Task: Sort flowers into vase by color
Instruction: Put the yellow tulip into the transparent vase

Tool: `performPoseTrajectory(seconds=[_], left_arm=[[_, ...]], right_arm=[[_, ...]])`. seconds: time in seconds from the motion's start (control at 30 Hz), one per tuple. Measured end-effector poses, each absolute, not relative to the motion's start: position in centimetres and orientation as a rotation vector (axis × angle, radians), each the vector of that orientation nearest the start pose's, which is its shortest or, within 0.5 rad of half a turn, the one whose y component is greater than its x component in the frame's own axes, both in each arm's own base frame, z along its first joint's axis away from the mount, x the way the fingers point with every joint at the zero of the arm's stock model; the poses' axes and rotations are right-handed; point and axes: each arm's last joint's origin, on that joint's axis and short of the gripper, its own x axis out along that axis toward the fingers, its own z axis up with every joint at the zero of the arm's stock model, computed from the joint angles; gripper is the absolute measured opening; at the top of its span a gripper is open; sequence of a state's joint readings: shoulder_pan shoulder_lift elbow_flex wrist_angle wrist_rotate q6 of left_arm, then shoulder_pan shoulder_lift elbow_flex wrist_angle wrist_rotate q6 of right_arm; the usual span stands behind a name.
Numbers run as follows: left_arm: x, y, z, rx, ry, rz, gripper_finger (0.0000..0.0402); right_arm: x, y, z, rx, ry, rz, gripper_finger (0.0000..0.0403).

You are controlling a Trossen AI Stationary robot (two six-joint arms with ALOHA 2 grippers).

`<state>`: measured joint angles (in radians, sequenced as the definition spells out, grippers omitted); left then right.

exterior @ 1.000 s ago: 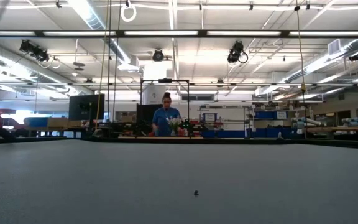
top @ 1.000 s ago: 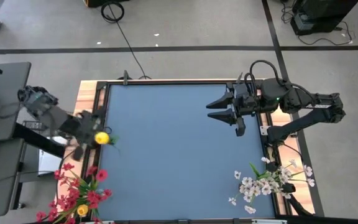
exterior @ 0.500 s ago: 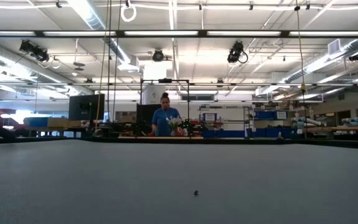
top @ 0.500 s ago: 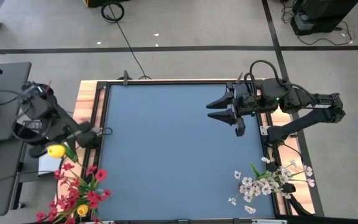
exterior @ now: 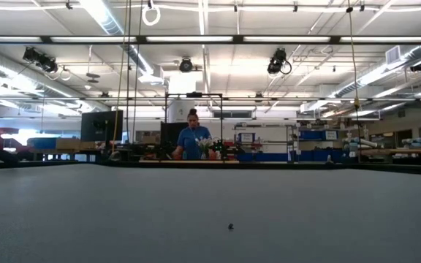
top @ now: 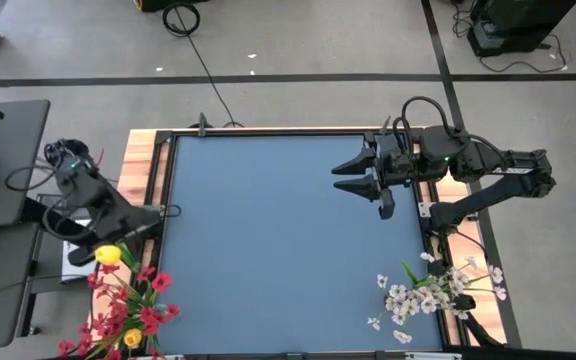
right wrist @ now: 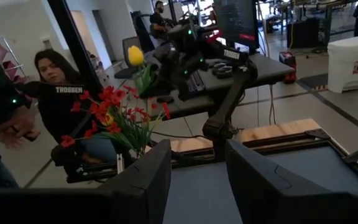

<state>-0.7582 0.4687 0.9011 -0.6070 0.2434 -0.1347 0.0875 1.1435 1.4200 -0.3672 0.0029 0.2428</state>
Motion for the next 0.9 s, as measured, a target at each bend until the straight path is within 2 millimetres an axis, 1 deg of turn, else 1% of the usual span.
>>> performPoseTrajectory(seconds=[0.07, 0.3, 0.63, 0.77, 0.9], left_arm=[[5.1, -5.8, 35.8, -0.063, 0.250, -0.990, 0.0009], [5.0, -5.7, 35.8, -0.055, 0.230, -0.991, 0.0009], [5.1, -5.7, 35.3, -0.002, 0.263, -0.985, 0.0009], [5.1, -5.8, 34.9, 0.006, 0.309, -0.980, 0.0009], [4.8, -5.5, 35.1, 0.003, 0.268, -0.984, 0.0009]], right_arm=[[22.5, 2.0, 46.0, 0.238, 0.100, 0.074, 0.0161], [22.5, 2.0, 46.0, 0.238, 0.100, 0.074, 0.0161], [22.5, 2.0, 46.0, 0.239, 0.100, 0.074, 0.0161], [22.5, 2.0, 46.0, 0.238, 0.100, 0.074, 0.0161], [22.5, 2.0, 46.0, 0.238, 0.100, 0.074, 0.0161]])
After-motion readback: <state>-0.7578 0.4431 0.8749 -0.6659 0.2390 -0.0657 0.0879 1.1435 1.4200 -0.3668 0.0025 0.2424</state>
